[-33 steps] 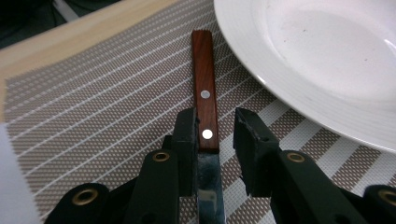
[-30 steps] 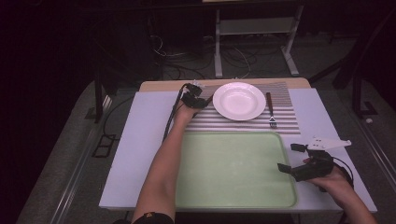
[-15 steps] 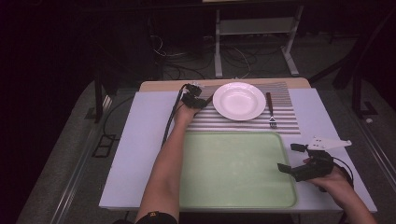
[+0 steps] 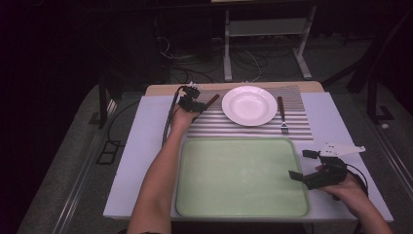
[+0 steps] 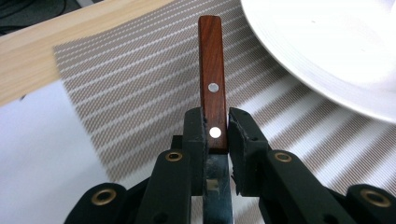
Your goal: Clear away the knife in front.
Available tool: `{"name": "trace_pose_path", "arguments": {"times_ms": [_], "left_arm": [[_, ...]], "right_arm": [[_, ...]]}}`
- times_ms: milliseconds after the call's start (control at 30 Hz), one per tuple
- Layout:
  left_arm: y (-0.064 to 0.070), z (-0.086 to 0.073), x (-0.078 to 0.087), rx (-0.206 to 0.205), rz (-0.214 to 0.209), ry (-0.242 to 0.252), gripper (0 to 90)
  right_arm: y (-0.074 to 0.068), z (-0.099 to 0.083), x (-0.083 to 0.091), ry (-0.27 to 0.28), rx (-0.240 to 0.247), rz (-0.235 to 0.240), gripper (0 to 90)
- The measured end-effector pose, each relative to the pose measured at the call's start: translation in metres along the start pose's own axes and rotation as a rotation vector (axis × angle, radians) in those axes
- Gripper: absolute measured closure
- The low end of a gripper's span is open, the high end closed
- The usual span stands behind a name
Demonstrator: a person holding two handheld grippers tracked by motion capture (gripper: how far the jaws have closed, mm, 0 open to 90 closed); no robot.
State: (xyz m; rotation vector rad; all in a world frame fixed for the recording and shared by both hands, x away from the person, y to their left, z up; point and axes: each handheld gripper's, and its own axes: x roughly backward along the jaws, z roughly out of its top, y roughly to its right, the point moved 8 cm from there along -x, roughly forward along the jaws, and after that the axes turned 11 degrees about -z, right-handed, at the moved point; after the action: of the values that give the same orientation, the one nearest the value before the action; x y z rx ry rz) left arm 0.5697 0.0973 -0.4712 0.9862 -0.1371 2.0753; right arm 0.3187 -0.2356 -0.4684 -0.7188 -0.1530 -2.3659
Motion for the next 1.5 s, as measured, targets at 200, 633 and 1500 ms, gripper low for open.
{"name": "trace_pose_path", "arguments": {"times_ms": [200,633,1500], "left_arm": [[0.018,-0.013,0.025,0.008,-0.047,0.028,77.2],[0.079,-0.054,0.057,-0.022,-0.090,0.051,77.2],[0.135,-0.136,0.057,0.021,-0.110,-0.001,76.9]], "right_arm": [[0.002,-0.001,0.001,-0.001,-0.002,-0.005,0.0],[0.000,0.000,0.001,0.005,-0.002,-0.002,0.0],[-0.003,0.000,0.001,-0.002,0.013,-0.012,0.0]]}}
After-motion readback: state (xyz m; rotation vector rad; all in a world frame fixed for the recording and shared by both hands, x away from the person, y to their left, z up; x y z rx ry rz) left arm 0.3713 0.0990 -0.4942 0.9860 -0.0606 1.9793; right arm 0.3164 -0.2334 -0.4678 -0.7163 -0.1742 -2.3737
